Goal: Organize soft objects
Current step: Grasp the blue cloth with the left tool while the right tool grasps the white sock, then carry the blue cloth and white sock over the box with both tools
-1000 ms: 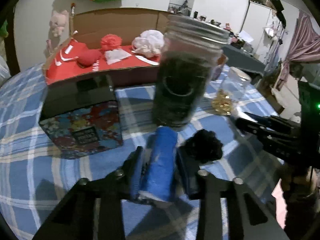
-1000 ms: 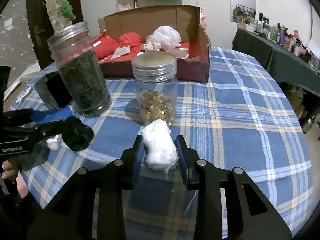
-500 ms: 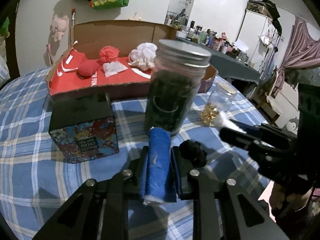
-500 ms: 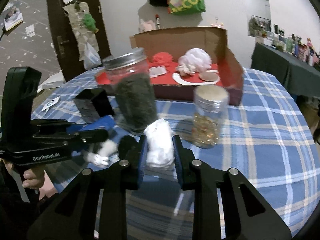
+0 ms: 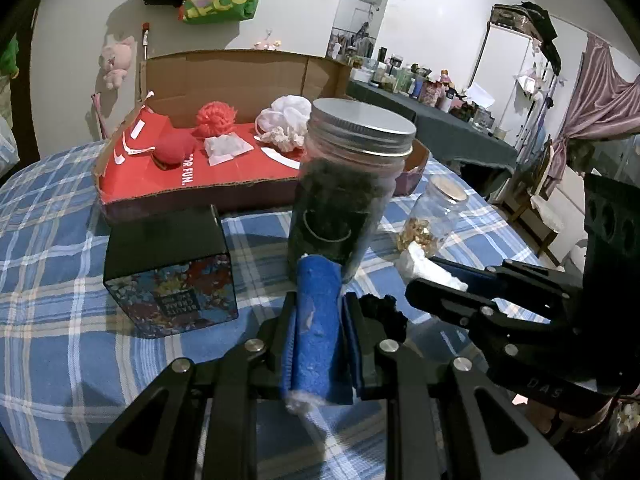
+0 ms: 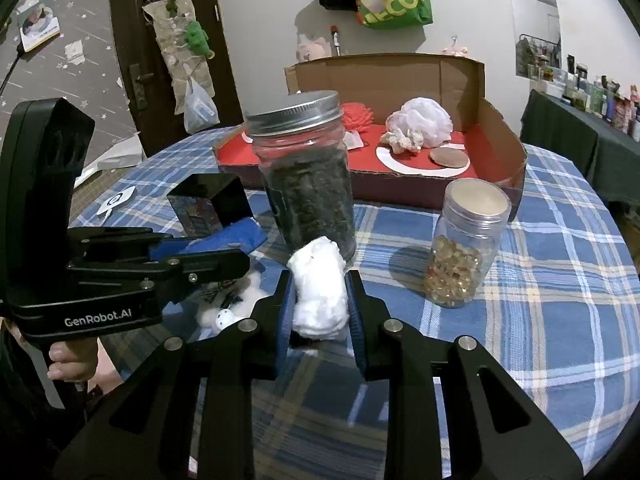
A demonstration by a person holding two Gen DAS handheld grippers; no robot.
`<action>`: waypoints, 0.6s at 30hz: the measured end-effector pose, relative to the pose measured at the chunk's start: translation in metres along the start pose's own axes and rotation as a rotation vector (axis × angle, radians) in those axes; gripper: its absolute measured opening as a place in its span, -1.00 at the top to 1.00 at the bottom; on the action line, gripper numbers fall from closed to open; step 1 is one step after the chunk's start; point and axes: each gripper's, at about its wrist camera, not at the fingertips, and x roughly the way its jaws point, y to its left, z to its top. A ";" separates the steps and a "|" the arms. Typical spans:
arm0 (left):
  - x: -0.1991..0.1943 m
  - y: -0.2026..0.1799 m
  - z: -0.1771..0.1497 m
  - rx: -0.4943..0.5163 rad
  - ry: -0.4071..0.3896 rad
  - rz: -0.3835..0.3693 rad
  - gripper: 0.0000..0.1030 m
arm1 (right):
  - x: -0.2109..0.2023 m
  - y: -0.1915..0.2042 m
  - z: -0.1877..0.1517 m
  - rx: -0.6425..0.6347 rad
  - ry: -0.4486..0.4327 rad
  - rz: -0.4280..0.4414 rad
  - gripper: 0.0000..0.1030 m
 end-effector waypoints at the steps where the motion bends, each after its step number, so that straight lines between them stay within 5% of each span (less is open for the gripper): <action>1: 0.001 0.001 0.000 0.000 0.001 -0.001 0.56 | 0.000 0.000 0.000 0.001 0.000 0.001 0.53; 18: -0.009 0.013 -0.011 -0.027 0.001 0.012 0.56 | -0.006 -0.017 -0.009 0.032 0.019 -0.011 0.53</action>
